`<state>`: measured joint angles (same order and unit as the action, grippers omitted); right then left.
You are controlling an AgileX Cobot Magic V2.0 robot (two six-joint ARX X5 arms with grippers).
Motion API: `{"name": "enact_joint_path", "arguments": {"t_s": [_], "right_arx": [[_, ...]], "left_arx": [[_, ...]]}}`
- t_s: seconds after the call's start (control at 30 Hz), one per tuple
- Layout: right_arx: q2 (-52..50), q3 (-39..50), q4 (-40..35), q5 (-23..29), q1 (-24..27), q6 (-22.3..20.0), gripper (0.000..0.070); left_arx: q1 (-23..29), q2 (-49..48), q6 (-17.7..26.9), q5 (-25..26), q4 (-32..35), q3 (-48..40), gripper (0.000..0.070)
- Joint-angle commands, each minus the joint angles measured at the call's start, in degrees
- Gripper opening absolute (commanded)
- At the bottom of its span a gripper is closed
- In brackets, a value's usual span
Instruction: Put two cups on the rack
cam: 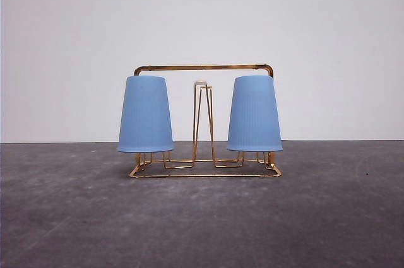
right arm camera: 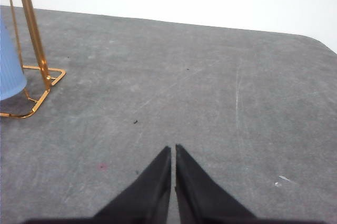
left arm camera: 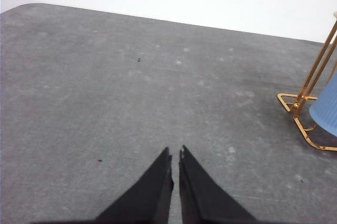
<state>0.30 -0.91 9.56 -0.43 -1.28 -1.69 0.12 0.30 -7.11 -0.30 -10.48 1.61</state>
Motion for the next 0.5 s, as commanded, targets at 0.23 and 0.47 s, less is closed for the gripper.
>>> {"name": "enact_joint_path", "arguments": {"t_s": [0.23, 0.47], "right_arx": [[-0.09, 0.24, -0.77, -0.09, -0.09, 0.19, 0.0012], [-0.09, 0.24, -0.77, -0.11, -0.09, 0.19, 0.0012]], "left_arx": [[-0.02, -0.11, -0.02, -0.17, -0.26, -0.85, 0.0003], [-0.02, -0.11, -0.02, -0.17, -0.26, -0.85, 0.0003]]}}
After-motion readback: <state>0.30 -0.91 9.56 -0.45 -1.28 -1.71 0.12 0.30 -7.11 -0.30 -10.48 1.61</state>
